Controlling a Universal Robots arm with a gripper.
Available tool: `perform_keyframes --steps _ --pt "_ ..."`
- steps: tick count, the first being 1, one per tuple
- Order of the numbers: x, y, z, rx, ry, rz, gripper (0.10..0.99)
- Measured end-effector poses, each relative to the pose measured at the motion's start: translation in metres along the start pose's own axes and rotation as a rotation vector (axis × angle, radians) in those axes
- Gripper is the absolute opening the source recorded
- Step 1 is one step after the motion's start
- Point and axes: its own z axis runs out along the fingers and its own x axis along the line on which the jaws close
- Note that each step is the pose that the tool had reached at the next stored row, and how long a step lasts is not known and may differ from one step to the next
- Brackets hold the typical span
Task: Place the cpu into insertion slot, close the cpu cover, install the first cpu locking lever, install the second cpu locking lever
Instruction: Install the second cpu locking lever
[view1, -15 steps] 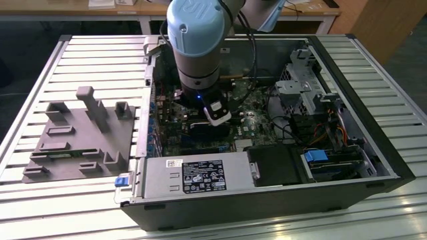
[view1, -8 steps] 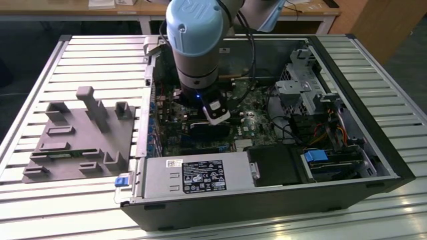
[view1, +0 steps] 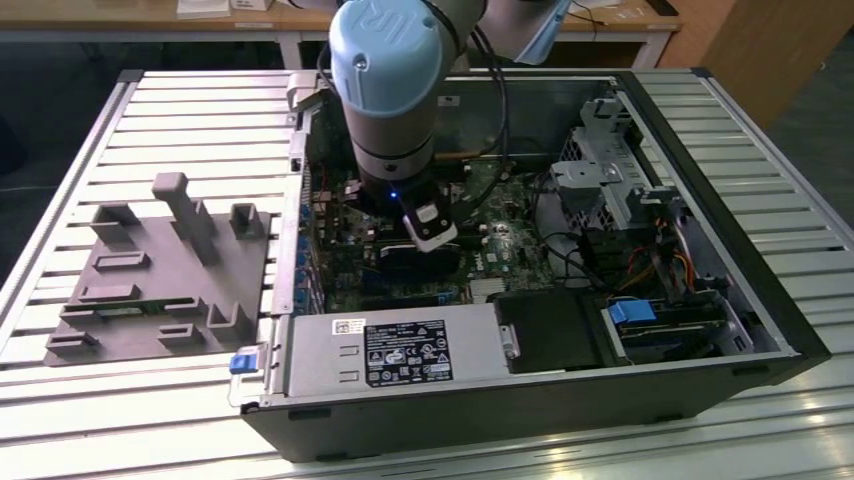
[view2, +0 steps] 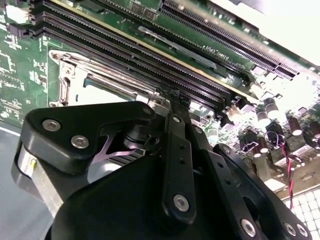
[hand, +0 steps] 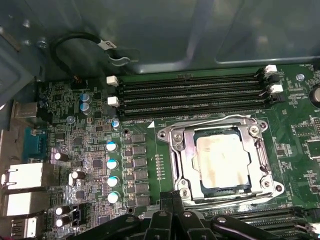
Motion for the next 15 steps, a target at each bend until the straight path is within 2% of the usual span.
perform_keyframes --steps 8,13,15 --pt "-0.0002 0.0012 -0.0026 0.001 -0.0008 0.0 0.102" --pt "-0.0002 0.0015 -0.0041 0.021 -0.0027 -0.002 0.102" --pt "-0.0002 0.0015 -0.0041 0.024 -0.003 -0.002 0.102"
